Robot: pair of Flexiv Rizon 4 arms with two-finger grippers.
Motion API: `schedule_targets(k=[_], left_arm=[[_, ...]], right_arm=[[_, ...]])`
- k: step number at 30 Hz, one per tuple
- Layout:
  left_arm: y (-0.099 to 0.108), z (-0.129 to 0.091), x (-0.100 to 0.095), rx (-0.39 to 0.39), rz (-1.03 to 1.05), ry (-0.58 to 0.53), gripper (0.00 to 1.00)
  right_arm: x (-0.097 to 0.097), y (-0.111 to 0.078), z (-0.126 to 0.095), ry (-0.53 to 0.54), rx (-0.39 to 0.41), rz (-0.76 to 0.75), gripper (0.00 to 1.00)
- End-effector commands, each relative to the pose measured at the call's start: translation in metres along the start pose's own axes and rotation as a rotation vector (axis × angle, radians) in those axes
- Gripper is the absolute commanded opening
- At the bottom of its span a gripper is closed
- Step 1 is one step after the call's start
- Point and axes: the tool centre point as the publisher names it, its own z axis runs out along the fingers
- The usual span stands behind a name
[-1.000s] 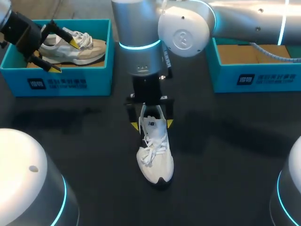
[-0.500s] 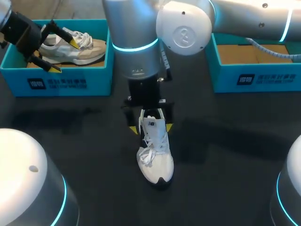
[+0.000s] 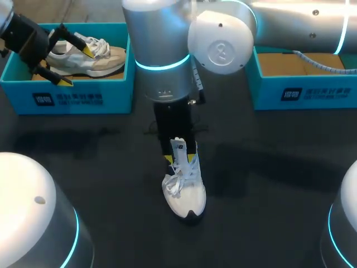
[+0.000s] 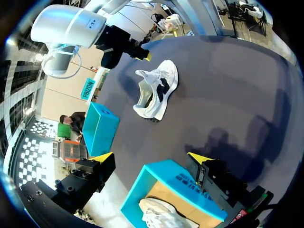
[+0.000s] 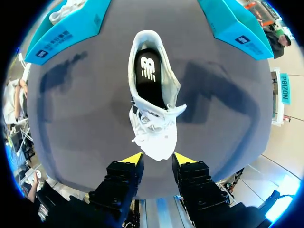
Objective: Take the shoe out of the shoebox, open the shoe tongue, remove and reinsert the insole, then place the shoe into the shoebox
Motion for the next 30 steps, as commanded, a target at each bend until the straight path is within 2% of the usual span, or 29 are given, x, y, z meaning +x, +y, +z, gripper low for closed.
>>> schedule_targets(k=[1,11,17,24,30], left_arm=[[0.0,0.0,0.0,-0.002,0.0,0.003,1.0],[0.0,0.0,0.0,-0.002,0.0,0.003,1.0],[0.0,0.0,0.0,-0.002,0.0,0.003,1.0],[0.0,0.0,0.0,-0.002,0.0,0.003,1.0],[0.0,0.0,0.0,-0.002,0.0,0.003,1.0]], right_arm=[[-0.003,0.016,0.014,0.034,0.018,-0.022,0.4],[0.001,0.055,0.03,0.05,0.022,-0.084,0.38],[-0.002,0.069,0.038,0.045,0.029,-0.098,0.4],[-0.003,0.078,0.045,0.044,0.04,-0.112,0.37],[0.0,0.066,0.029,0.023,0.02,-0.112,0.4]])
